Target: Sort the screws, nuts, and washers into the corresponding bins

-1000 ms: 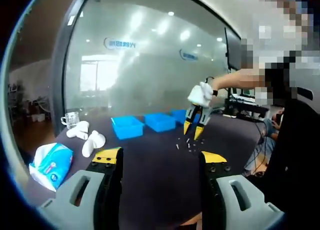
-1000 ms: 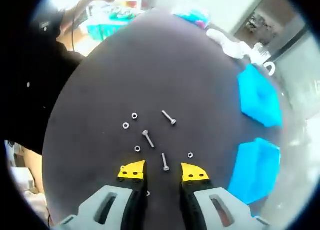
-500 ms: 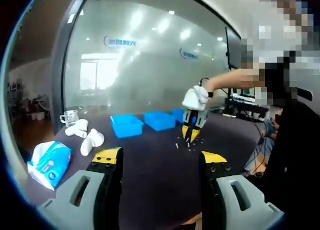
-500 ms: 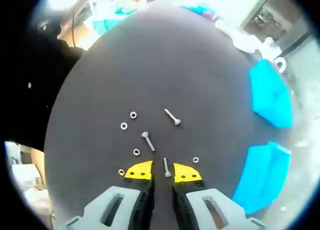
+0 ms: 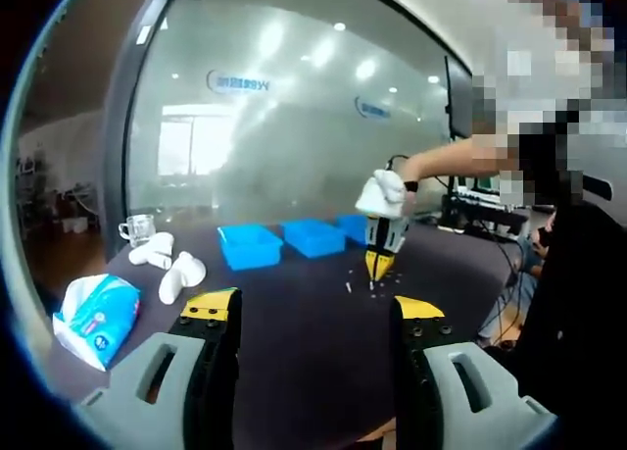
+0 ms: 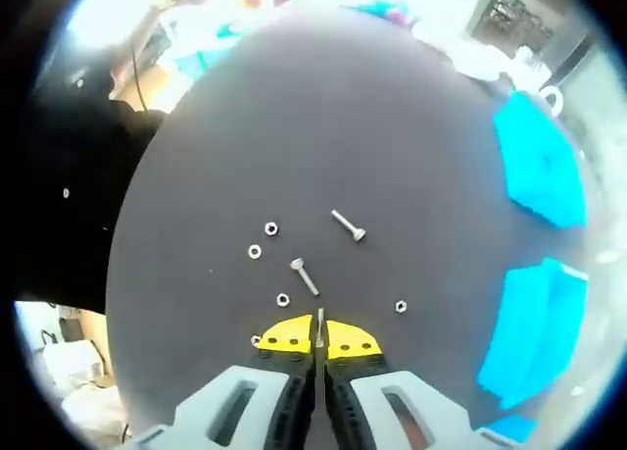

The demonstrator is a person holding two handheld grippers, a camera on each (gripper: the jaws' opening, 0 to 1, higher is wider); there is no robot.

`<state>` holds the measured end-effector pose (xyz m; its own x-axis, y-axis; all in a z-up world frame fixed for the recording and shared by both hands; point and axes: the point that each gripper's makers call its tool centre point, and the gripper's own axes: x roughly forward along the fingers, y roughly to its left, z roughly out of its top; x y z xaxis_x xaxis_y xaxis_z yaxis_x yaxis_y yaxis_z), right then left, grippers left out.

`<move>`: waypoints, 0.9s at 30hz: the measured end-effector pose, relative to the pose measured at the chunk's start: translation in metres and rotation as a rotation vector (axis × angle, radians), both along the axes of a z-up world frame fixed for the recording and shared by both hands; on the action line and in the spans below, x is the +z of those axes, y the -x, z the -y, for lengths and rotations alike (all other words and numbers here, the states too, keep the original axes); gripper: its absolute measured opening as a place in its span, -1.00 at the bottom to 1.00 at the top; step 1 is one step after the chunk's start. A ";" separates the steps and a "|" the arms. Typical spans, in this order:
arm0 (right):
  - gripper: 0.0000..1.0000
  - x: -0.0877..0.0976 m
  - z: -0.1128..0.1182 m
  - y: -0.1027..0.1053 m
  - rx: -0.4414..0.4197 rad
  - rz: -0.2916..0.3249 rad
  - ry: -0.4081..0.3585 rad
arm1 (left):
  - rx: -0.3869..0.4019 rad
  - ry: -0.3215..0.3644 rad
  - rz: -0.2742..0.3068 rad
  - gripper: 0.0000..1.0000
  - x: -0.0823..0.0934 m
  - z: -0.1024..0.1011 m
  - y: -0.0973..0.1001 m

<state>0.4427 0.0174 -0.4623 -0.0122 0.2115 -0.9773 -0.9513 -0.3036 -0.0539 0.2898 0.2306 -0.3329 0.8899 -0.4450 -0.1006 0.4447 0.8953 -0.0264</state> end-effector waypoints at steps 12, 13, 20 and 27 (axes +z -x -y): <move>-1.00 0.044 0.004 0.008 -0.160 -0.024 -0.278 | -0.012 0.011 0.024 0.21 0.007 0.003 -0.007; -1.00 0.051 0.005 0.009 -0.186 -0.030 -0.322 | -0.016 0.012 0.027 0.21 0.008 0.004 -0.009; -1.00 0.082 0.027 0.009 -0.340 0.018 -0.584 | -0.047 0.019 0.054 0.21 0.018 0.015 -0.017; -1.00 0.094 0.071 0.008 -0.544 0.146 -0.798 | -0.071 0.014 0.067 0.20 0.022 0.021 -0.021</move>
